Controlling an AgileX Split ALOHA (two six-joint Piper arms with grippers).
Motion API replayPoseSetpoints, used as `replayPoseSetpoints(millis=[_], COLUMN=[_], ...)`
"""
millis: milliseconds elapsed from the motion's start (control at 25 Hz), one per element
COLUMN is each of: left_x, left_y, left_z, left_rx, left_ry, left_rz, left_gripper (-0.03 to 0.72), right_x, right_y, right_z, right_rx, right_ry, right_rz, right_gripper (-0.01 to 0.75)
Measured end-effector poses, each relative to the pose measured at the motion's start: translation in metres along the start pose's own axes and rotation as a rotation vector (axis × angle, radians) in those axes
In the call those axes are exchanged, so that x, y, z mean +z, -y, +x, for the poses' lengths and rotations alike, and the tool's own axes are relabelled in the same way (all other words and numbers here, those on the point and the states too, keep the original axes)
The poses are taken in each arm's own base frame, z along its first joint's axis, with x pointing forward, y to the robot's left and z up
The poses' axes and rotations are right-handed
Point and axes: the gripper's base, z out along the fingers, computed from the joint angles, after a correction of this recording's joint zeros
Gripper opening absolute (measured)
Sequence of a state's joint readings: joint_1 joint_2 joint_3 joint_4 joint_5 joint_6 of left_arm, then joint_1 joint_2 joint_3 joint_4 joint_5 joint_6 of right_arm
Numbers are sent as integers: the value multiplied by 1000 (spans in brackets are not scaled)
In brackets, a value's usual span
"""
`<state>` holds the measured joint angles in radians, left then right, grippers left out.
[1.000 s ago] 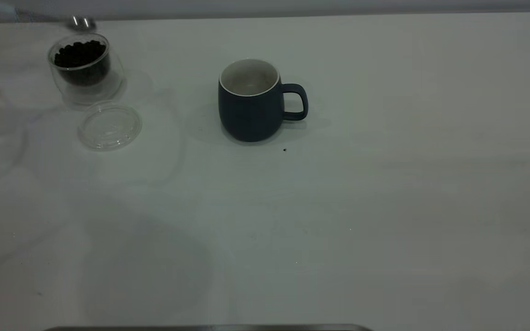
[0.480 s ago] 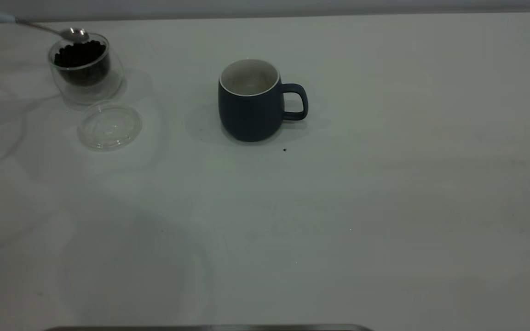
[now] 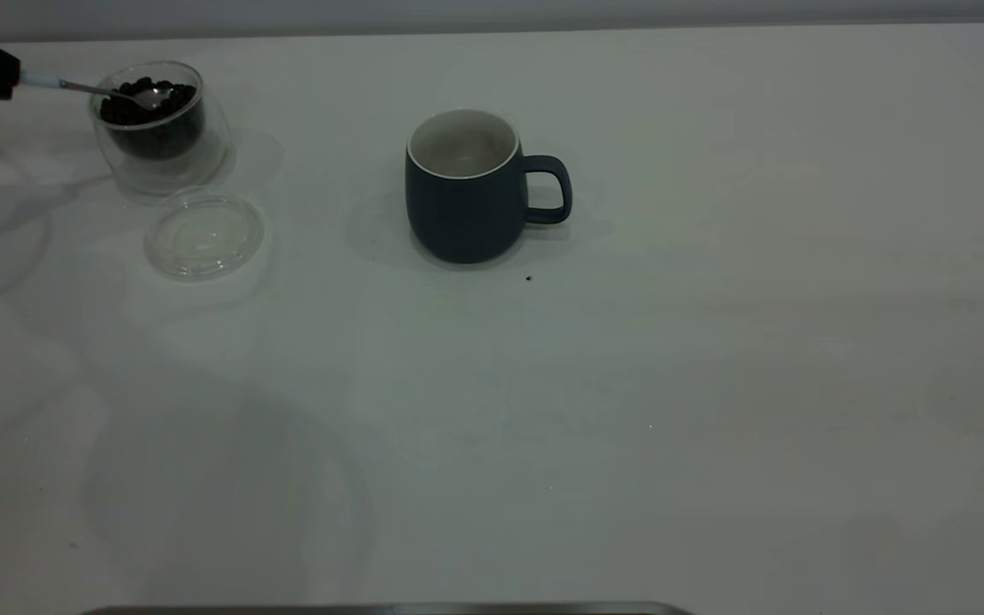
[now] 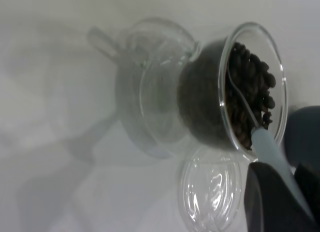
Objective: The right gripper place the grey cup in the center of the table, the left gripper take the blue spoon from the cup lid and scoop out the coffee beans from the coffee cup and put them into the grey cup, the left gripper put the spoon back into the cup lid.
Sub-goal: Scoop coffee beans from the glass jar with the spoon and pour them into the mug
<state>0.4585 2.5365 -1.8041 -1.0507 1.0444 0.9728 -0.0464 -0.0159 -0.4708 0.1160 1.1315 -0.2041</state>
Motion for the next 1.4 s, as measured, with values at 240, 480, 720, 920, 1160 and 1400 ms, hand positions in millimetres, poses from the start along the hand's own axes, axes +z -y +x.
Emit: replayPoseSetpoints(millis=[240,480,720,920,1160,1400], left_x=[4,1,-7,-12,-20,-21], left_y=[-2,-3,-7,-10,-14,-14], left_z=[4,5,8,9,10,10], left_rx=[-15,-21,-45,-57,-74,-60], left_ry=[-20,-19,-17,-4,17,18], left_rz=[31,41,77,88,105,107], left_gripper=[134,134,134,134,134,134], right_x=[0,0,0,0,0,0], right_y=[0,0,0,0,0,0], right_z=[0,0,0,0,0,0], right_rx=[0,0,0,0,0,0], right_ry=[0,0,0,0,0,0], right_rz=[0,0,0,0,0,-1], right_gripper=[358,358,358,358,358,358])
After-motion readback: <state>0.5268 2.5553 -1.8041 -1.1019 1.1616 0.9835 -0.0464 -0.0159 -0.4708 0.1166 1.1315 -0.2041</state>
